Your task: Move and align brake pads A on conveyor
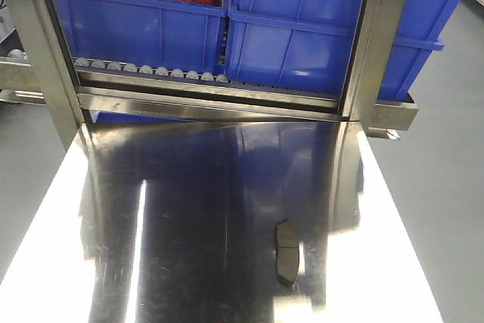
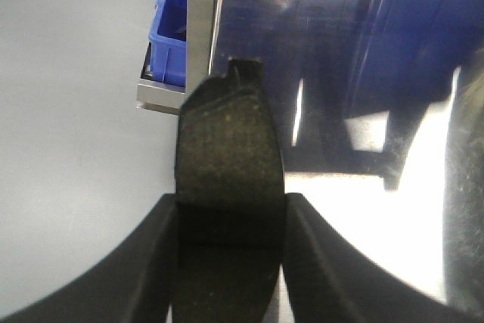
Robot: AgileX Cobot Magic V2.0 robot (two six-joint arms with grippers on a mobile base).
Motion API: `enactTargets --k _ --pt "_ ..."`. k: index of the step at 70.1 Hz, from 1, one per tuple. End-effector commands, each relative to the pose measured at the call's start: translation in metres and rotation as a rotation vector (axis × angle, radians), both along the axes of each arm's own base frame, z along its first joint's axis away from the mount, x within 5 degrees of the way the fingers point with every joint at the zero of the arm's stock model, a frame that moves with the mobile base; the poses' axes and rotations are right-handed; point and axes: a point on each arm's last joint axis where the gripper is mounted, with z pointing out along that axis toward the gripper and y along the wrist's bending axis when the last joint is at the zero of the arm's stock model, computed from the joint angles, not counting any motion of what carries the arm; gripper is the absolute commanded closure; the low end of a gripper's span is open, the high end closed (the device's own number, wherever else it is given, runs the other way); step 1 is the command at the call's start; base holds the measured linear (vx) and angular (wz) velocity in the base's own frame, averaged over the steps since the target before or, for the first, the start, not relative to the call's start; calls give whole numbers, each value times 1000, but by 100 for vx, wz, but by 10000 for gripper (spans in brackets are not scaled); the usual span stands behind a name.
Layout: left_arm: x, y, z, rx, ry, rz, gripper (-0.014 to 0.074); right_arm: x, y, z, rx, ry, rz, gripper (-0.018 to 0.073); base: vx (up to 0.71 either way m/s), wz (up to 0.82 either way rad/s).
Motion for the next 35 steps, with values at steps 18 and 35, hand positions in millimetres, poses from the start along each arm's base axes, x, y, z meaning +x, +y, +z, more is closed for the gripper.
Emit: enactTargets --k 18,35 --pt "6 -2 18 -1 -141 -23 603 0 -1 6 -9 1 2 -6 0 0" --pt "6 -2 18 -1 -141 -23 603 0 -1 6 -9 1 2 -6 0 0"
